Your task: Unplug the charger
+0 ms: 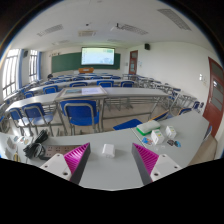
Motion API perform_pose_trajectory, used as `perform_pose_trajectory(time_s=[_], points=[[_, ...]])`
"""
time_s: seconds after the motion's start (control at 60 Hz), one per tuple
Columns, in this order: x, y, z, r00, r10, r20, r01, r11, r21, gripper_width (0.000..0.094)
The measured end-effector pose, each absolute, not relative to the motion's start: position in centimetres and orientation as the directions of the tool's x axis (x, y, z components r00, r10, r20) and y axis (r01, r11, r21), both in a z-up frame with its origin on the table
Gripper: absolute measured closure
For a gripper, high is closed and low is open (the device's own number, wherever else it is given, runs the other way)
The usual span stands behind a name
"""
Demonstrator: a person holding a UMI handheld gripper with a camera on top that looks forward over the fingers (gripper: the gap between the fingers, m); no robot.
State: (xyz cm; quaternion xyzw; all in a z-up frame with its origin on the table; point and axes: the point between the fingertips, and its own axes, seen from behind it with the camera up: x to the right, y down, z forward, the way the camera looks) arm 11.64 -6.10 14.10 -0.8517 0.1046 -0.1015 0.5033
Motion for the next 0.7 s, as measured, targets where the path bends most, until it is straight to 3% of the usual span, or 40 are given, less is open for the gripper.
perform_pose_trajectory(time_s=[0.15,0.383,0.7], points=[[8.5,-14.1,18.2,0.952,-0.292,0.087,-0.058,-0.452,-0.890,0.0077],[4.2,-23.6,20.3,0.957,-0.261,0.124,-0.016,-0.476,-0.879,0.0079],[2.4,-26.7,21.5,0.958,-0.243,0.152,0.021,-0.470,-0.882,0.0082]])
